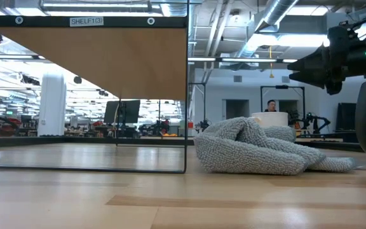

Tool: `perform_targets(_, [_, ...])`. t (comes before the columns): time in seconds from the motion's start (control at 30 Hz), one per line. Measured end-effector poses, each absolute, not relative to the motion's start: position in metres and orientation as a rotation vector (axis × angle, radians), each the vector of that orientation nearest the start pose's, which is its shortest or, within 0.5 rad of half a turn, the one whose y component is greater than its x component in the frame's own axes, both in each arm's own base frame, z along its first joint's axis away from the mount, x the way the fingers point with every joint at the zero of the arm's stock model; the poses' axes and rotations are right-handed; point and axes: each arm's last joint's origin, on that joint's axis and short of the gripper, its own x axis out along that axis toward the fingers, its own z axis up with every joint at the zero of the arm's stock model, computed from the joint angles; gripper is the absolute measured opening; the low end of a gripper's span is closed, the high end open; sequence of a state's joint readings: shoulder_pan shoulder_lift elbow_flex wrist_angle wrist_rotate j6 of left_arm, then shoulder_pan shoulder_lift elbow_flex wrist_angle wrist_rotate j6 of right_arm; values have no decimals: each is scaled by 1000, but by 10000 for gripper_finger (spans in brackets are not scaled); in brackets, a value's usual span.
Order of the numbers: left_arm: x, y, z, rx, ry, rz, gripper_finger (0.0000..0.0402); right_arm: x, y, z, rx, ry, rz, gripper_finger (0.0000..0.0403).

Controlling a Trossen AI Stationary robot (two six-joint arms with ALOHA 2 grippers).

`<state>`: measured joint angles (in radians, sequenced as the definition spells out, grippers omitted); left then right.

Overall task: Stack small to large cups/mugs on shelf
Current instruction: Put the green patterned mug on the shelf

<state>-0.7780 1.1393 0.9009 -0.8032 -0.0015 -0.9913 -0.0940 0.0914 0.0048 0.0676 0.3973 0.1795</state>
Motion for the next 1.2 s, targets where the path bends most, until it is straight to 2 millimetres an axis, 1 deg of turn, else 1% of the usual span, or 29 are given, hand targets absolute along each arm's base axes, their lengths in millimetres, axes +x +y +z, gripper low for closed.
perform_targets(0.13, [149, -145, 259, -459, 1196, -92, 201, 99, -21, 164, 173, -25, -492, 244])
perform_targets(0.3, [151, -148, 255, -453, 1209, -77, 201, 99, -21, 164, 172, -25, -492, 244])
perform_targets(0.63, [161, -160, 229, -400, 1342, -1, 201, 99, -21, 164, 170, -25, -492, 244])
perform_targets(0.8, [164, -165, 220, -428, 1408, 27, 201, 99, -21, 164, 170, -24, -492, 244])
perform_targets(1.1, [165, -166, 219, -424, 1419, 10, 201, 99, -21, 164, 170, -25, -492, 244])
perform_targets(1.2, [165, -166, 219, -457, 1420, 30, 201, 99, -21, 164, 170, -25, -492, 244])
